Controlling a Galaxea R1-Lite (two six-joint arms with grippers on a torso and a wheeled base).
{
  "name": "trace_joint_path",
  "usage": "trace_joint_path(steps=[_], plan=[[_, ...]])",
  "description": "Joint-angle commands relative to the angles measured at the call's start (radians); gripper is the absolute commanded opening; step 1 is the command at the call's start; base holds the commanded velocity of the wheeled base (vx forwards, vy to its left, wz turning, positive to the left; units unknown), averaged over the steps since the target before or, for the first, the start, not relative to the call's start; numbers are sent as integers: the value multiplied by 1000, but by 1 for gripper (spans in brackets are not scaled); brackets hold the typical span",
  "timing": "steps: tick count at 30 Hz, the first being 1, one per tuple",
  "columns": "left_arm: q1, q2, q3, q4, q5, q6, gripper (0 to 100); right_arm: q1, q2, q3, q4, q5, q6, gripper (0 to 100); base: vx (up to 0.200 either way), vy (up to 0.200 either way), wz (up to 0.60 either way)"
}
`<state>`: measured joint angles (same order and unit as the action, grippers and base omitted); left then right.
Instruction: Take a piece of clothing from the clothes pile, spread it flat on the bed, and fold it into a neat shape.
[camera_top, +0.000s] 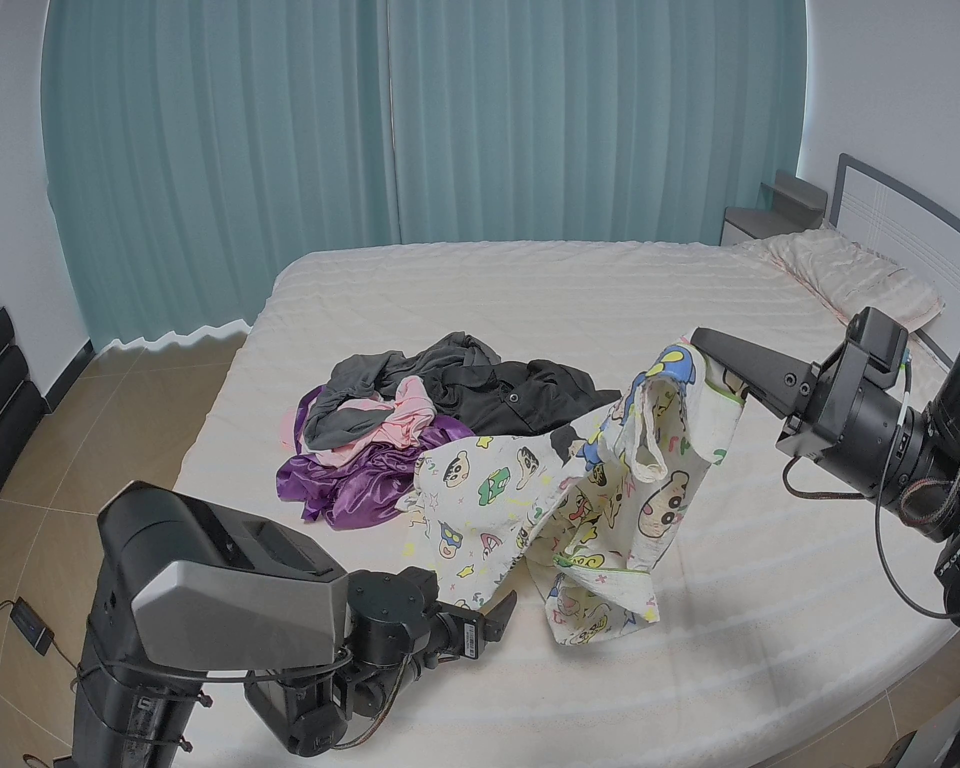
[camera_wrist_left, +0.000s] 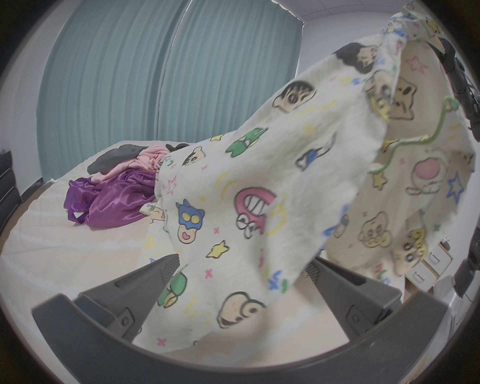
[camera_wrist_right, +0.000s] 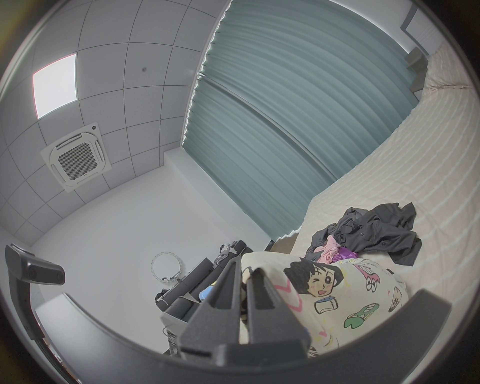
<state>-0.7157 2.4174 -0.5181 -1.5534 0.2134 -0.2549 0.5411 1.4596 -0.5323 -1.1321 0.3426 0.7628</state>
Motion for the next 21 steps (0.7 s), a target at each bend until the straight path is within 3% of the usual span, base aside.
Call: trace_joint_path(steps=[1, 11, 12, 17, 21], plan=[[36, 74, -43, -17, 3, 0, 100, 2, -4, -9, 0, 0, 0, 0, 0, 0, 0], [117, 157, -80, -17, 0, -7, 100, -6, -2, -1, -1, 0, 1, 0, 0, 0, 0], [124, 160, -82, -17, 0, -15, 0, -7, -2, 2, -1, 0, 1, 0, 0, 0, 0], [127, 120, -71, -17, 3, -95, 0, -32, 12, 35, -1, -2, 1, 0, 0, 0, 0], [144, -12, -16, -17, 30, -158, 0, -66, 41, 81, -1, 0, 0, 0, 0, 0, 0]])
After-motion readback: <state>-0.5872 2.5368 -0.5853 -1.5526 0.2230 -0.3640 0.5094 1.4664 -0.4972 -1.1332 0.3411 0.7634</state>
